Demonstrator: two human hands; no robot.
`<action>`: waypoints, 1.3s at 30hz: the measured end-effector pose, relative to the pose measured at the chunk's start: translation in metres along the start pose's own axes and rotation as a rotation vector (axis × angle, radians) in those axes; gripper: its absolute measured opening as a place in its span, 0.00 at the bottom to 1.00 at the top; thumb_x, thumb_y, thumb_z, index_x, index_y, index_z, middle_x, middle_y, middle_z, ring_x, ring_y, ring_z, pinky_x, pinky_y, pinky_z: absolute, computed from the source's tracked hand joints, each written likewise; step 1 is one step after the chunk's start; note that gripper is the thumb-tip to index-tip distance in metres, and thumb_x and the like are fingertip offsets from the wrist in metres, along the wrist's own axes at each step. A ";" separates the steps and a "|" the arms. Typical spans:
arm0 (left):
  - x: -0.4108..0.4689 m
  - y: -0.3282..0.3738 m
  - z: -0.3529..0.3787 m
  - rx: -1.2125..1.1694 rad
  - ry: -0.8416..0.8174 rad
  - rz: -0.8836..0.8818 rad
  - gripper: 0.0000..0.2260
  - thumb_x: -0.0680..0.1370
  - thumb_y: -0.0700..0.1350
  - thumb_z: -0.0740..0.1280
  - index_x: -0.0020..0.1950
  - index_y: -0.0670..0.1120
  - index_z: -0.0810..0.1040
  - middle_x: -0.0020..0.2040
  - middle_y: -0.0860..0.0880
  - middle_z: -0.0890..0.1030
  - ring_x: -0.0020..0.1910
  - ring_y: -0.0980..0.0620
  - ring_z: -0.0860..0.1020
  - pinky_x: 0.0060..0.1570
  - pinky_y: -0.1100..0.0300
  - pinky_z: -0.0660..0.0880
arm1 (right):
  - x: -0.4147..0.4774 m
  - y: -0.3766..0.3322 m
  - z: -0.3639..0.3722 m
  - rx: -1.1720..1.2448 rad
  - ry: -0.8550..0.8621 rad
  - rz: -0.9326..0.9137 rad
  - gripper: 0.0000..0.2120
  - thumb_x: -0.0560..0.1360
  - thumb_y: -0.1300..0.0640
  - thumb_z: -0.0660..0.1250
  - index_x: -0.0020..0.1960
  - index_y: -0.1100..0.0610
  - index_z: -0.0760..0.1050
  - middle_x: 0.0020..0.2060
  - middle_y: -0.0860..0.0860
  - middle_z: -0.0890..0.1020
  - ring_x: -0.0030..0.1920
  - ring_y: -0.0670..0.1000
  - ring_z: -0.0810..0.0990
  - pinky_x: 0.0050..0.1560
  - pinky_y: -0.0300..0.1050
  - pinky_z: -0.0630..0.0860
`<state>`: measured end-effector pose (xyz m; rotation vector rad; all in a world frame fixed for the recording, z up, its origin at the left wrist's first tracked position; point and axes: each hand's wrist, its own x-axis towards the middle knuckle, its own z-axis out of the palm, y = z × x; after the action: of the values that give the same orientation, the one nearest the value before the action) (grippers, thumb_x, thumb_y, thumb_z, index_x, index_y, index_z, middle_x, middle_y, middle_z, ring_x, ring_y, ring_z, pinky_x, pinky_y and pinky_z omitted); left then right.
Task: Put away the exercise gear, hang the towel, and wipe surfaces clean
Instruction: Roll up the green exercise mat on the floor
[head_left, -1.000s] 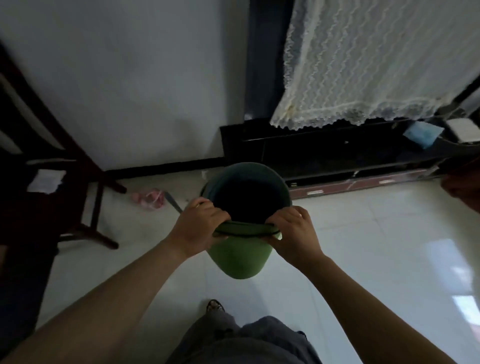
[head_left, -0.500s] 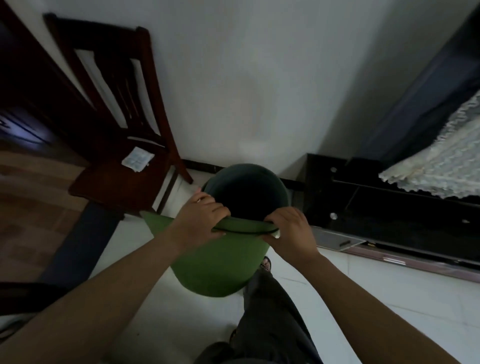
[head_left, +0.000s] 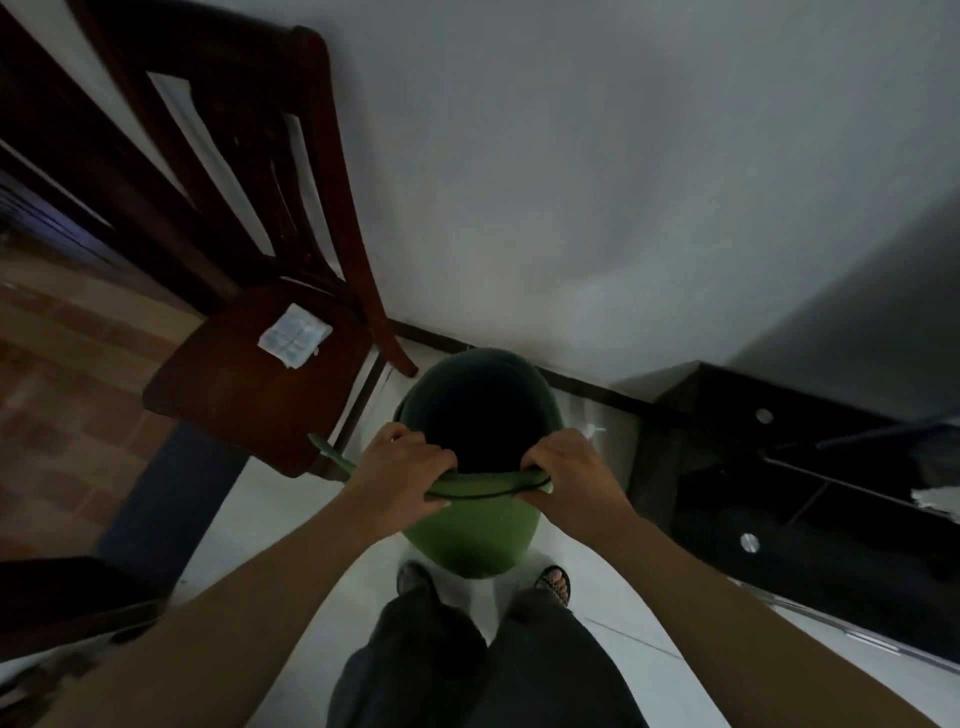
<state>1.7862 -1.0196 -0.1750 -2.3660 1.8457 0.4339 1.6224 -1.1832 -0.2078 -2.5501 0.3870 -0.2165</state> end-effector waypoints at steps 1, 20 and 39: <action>0.009 -0.012 0.005 -0.006 -0.011 0.008 0.18 0.57 0.60 0.78 0.39 0.55 0.77 0.31 0.58 0.78 0.33 0.56 0.76 0.43 0.57 0.73 | 0.014 0.006 0.009 -0.002 -0.015 0.001 0.16 0.56 0.55 0.81 0.38 0.54 0.77 0.35 0.48 0.79 0.41 0.45 0.71 0.48 0.33 0.60; 0.235 -0.261 0.120 -0.115 0.100 0.060 0.20 0.72 0.58 0.68 0.61 0.51 0.73 0.55 0.53 0.78 0.57 0.50 0.73 0.63 0.55 0.58 | 0.277 0.133 0.166 -0.040 0.020 0.160 0.18 0.61 0.57 0.79 0.48 0.59 0.79 0.45 0.55 0.80 0.49 0.57 0.77 0.52 0.41 0.69; 0.270 -0.294 0.143 -0.337 0.217 -0.009 0.28 0.73 0.56 0.68 0.68 0.42 0.68 0.66 0.43 0.70 0.71 0.43 0.61 0.72 0.49 0.59 | 0.311 0.142 0.181 -0.145 -0.039 0.139 0.37 0.62 0.51 0.78 0.67 0.60 0.70 0.65 0.58 0.73 0.68 0.60 0.67 0.66 0.56 0.67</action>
<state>2.1066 -1.1586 -0.4155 -2.7368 1.9873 0.5449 1.9260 -1.3073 -0.4129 -2.6503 0.5822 -0.0898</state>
